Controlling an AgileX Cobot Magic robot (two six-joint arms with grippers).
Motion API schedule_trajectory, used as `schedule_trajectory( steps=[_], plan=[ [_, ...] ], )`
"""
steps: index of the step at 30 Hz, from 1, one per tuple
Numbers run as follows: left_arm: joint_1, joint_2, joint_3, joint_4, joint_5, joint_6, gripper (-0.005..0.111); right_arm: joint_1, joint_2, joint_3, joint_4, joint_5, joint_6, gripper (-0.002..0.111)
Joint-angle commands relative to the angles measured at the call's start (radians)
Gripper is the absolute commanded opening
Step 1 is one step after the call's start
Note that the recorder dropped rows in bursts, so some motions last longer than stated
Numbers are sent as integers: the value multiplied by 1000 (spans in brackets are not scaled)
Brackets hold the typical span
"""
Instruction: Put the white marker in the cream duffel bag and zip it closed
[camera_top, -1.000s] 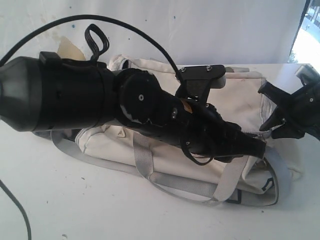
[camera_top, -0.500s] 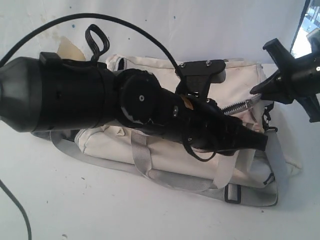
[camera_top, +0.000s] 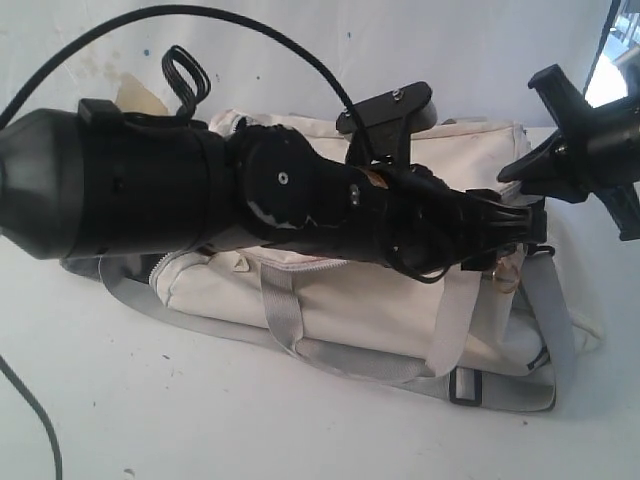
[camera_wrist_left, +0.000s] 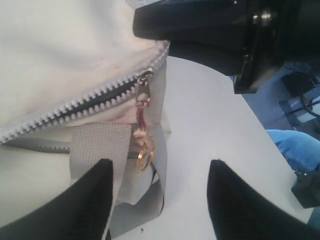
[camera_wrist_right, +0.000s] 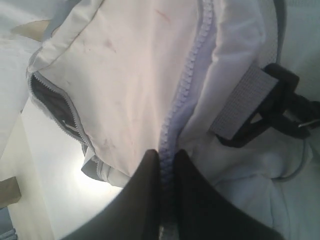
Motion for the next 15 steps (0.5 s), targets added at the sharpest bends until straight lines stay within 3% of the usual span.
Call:
schedule_trajectory(
  steps=[1, 6, 10, 15],
  plan=[
    [8, -3, -42, -40, 68, 96, 59, -2, -11, 2, 28, 32, -17, 0],
    [101, -3, -56, -222, 194, 239, 59, -2, -11, 2, 28, 53, -35, 0],
    [169, 8, -56, -548, 357, 521, 59, -2, -11, 2, 30, 53, -35, 0],
    [169, 39, -56, -833, 383, 811, 59, -2, -11, 2, 30, 58, -35, 0]
  ],
)
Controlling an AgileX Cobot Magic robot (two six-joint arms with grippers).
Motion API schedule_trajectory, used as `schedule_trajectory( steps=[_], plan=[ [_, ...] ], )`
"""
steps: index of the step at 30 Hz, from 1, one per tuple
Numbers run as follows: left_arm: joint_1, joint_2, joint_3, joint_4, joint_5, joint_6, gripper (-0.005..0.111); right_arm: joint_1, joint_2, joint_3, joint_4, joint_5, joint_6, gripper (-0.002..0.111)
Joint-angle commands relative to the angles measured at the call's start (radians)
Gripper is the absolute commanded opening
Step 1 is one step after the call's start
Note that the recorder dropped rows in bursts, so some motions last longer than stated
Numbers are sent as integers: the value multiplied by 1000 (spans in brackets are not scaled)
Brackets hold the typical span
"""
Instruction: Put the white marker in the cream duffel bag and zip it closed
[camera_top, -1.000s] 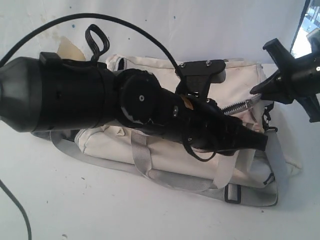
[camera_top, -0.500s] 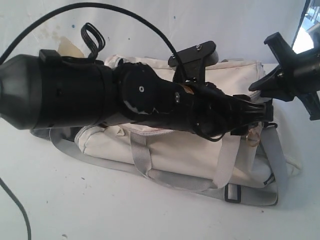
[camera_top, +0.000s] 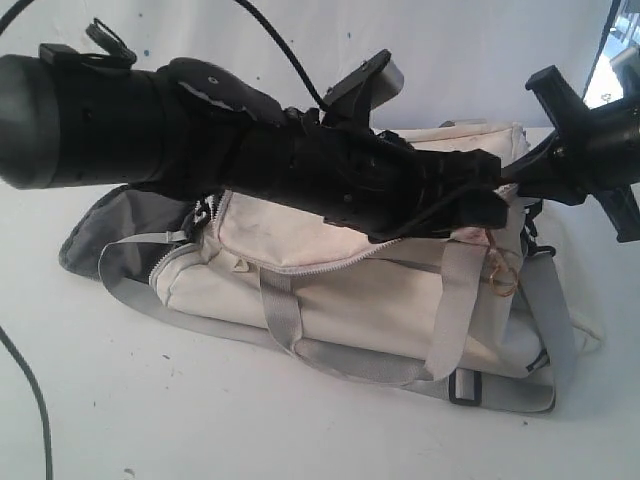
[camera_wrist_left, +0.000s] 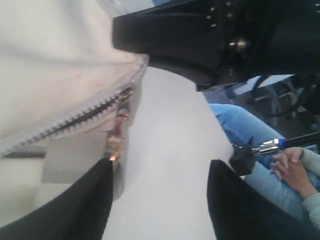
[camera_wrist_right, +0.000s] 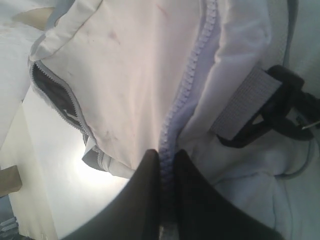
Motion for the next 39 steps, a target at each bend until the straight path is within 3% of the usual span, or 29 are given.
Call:
schedule_trajectory(
  steps=[1, 9, 15, 19, 30, 39],
  plan=[
    [-10, 32, -8, -246, 40, 279, 59, -2, -11, 2, 23, 25, -14, 0],
    [-10, 100, -6, -274, 74, 339, 59, -2, -11, 2, 25, 30, -14, 0],
    [-10, 132, -6, -348, 51, 473, 59, -2, -11, 2, 28, 37, -14, 0],
    [-8, 171, -8, -401, 114, 571, 59, -2, -11, 2, 38, 55, -14, 0],
    [-4, 181, -17, -401, -7, 669, 59, -2, -13, 2, 43, 71, -18, 0],
    [1, 187, -59, -401, -12, 679, 59, -2, -13, 2, 43, 89, -36, 0]
  ],
)
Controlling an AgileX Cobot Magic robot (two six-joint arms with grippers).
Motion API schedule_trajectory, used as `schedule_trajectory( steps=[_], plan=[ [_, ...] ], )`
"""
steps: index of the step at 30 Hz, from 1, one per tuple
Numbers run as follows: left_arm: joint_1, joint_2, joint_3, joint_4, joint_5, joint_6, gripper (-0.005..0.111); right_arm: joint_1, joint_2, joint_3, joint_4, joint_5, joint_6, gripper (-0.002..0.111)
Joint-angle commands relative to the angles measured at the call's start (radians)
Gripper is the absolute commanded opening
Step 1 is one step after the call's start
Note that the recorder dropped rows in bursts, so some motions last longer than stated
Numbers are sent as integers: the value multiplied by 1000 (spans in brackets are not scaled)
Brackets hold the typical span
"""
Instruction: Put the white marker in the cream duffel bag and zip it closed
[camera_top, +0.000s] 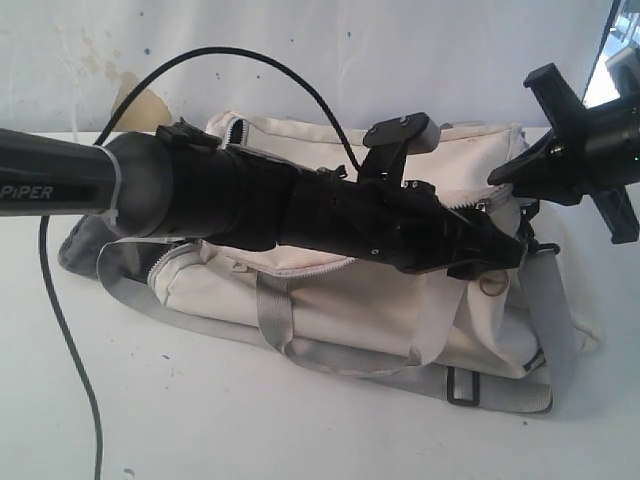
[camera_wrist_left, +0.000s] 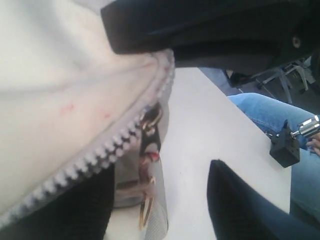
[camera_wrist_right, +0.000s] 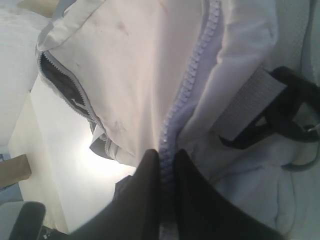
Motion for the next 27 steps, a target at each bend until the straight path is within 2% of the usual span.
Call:
schedule_trajectory(
  steps=[1, 6, 10, 12, 20, 24, 27],
  plan=[
    [6, 3, -36, -15, -18, 24, 59, -2, -13, 2, 19, 55, -33, 0],
    [6, 8, -36, -15, -66, 53, 59, -2, -13, 2, 29, 65, -35, 0],
    [6, 35, -36, -15, -26, 27, 57, -2, -13, 2, 40, 78, -37, 0],
    [6, 45, -36, -15, 7, 27, 50, -2, -13, 2, 40, 79, -43, 0],
    [10, 47, -36, -15, -12, 27, 1, -2, -13, 2, 40, 91, -57, 0],
    [15, 47, -36, -15, 45, 17, 0, -2, -13, 2, 40, 91, -66, 0],
    [28, 35, -36, 13, 96, -75, 0, -2, -13, 2, 32, 89, -74, 0]
  ],
)
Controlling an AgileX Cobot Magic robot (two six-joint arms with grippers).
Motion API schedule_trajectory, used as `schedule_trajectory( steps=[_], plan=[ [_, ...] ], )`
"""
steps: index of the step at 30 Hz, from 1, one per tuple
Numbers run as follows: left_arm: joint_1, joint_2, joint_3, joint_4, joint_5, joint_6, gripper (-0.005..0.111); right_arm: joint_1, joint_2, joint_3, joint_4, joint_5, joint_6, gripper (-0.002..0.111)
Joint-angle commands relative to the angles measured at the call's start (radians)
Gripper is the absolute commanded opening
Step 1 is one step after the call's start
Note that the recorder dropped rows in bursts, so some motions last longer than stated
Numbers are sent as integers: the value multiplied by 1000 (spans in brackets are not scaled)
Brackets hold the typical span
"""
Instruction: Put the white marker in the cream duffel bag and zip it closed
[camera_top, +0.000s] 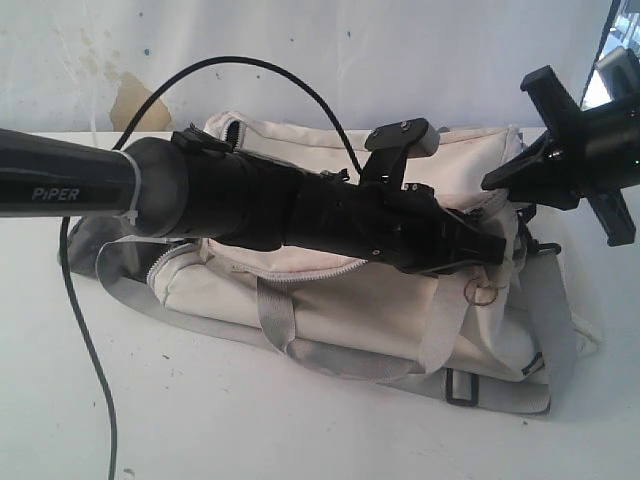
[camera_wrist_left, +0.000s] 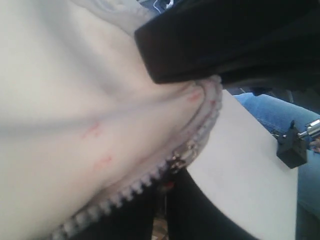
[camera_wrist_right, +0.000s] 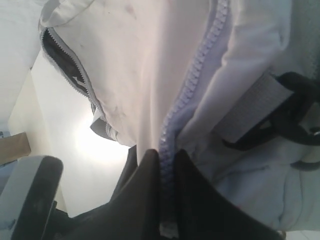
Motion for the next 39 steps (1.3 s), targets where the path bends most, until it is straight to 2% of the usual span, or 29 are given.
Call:
schedule_trajectory(
  steps=[1, 5, 11, 18, 27, 28, 30, 34, 39],
  plan=[
    [22, -20, -6, 74, 73, -141, 0, -2, -13, 2, 15, 27, -23, 0],
    [49, -51, -6, 336, 128, -357, 0, -2, -13, 2, -13, -2, -23, 0],
    [71, -99, -6, 500, 263, -440, 0, -2, -13, 2, -23, -48, -23, 0],
    [73, -130, -6, 884, 265, -698, 0, -2, -13, 2, -23, -62, -18, 0],
    [89, -188, -6, 1258, 269, -940, 0, -2, -13, 2, -59, -62, -19, 0],
    [99, -199, -6, 1292, 274, -963, 0, -2, -13, 2, -71, -62, -19, 0],
    [159, -221, -6, 1388, 318, -1009, 0, -2, -13, 2, -95, -62, -19, 0],
    [266, -227, -6, 1418, 397, -1005, 0, -2, -13, 2, -97, -60, -19, 0],
    [350, -242, -6, 1509, 404, -1005, 0, -2, -13, 2, -137, -60, -19, 0]
  ],
)
